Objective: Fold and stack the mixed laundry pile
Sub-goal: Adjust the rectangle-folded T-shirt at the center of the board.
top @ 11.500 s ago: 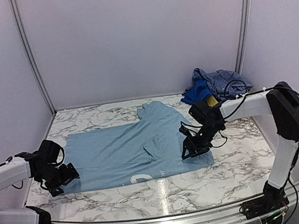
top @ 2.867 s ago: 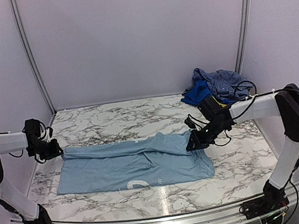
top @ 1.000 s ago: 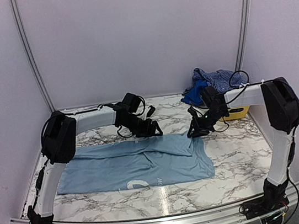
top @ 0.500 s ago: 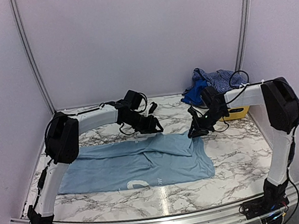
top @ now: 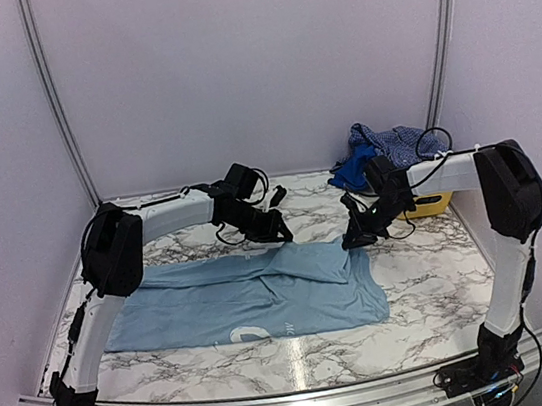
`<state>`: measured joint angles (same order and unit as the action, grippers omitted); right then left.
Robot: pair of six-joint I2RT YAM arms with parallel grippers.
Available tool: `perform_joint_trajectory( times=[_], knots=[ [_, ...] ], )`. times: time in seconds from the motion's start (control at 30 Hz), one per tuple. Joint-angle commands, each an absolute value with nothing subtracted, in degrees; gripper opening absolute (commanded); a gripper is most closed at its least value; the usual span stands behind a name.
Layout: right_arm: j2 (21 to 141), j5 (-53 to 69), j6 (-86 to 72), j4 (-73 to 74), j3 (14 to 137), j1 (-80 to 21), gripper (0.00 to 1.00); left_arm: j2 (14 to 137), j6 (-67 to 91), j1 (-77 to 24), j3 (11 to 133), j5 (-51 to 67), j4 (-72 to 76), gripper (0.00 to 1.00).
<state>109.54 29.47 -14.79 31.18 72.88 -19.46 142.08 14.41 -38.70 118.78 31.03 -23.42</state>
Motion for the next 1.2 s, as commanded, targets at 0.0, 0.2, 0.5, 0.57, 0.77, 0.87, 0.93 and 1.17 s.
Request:
perform_joint_trajectory(
  times=[0.0, 0.2, 0.5, 0.57, 0.77, 0.87, 0.93, 1.17],
  knots=[
    [106.5, 29.7, -14.3, 32.6, 73.5, -20.1, 0.06, 139.9, 12.7, -38.9, 119.9, 31.0, -24.6, 0.00],
    [104.6, 30.4, -14.1, 32.1, 72.0, -21.4, 0.04, 136.2, 9.7, -39.0, 117.9, 30.6, -24.3, 0.00],
    [101.8, 29.1, -14.8, 32.1, 69.1, -23.3, 0.09, 130.8, 6.5, -39.9, 112.0, 30.5, -23.3, 0.00],
    [101.3, 28.6, -15.1, 31.9, 68.3, -23.5, 0.13, 130.2, 6.1, -40.2, 110.7, 30.5, -22.9, 0.00],
    [100.3, 26.8, -15.9, 31.1, 67.1, -23.5, 0.17, 129.5, 5.9, -40.9, 107.9, 30.5, -21.9, 0.00],
    [100.2, 26.4, -16.0, 30.8, 67.1, -23.6, 0.19, 128.9, 5.7, -41.4, 107.0, 30.5, -21.5, 0.00],
    [100.5, 25.7, -16.0, 30.7, 67.4, -23.6, 0.27, 128.6, 5.6, -41.5, 106.5, 30.3, -21.3, 0.00],
    [102.9, 25.4, -15.9, 30.1, 70.6, -23.6, 0.28, 128.5, 5.7, -41.5, 106.0, 29.9, -21.1, 0.00]
  ],
)
